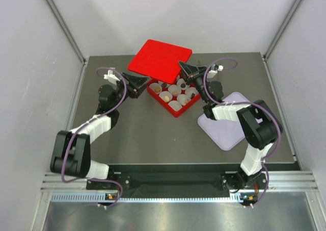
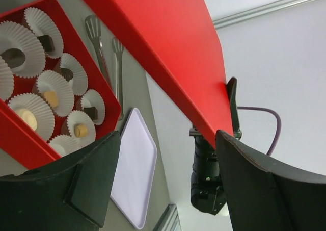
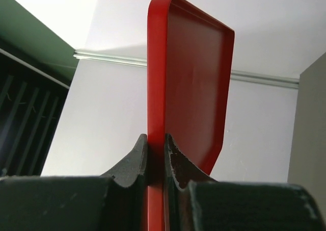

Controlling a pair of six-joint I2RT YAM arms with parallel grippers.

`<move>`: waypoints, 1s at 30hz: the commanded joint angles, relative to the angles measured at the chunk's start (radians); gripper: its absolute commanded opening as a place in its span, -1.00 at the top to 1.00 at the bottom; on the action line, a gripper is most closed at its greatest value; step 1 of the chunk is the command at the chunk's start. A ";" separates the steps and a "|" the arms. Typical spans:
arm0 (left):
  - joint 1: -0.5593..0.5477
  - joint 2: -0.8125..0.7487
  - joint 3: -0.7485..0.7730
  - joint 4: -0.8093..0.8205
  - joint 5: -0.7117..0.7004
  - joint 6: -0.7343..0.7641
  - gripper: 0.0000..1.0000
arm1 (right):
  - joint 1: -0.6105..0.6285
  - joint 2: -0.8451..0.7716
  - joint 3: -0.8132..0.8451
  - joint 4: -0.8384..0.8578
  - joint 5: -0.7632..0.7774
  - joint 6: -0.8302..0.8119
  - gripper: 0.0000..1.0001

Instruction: Pack the chocolate

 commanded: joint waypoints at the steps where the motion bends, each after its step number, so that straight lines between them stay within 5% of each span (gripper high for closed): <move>1: 0.004 0.092 0.078 0.237 0.034 -0.110 -0.60 | -0.010 0.020 0.045 0.343 0.024 -0.015 1.00; 11: 0.006 0.232 0.167 0.305 0.032 -0.154 -0.50 | -0.033 0.066 0.030 0.350 0.014 -0.013 1.00; 23: 0.006 0.341 0.275 0.119 0.075 -0.056 0.48 | -0.093 0.010 -0.129 0.344 -0.101 -0.052 0.92; 30: 0.006 0.387 0.321 0.005 0.129 0.080 0.71 | -0.097 0.004 -0.208 0.314 -0.178 -0.096 0.63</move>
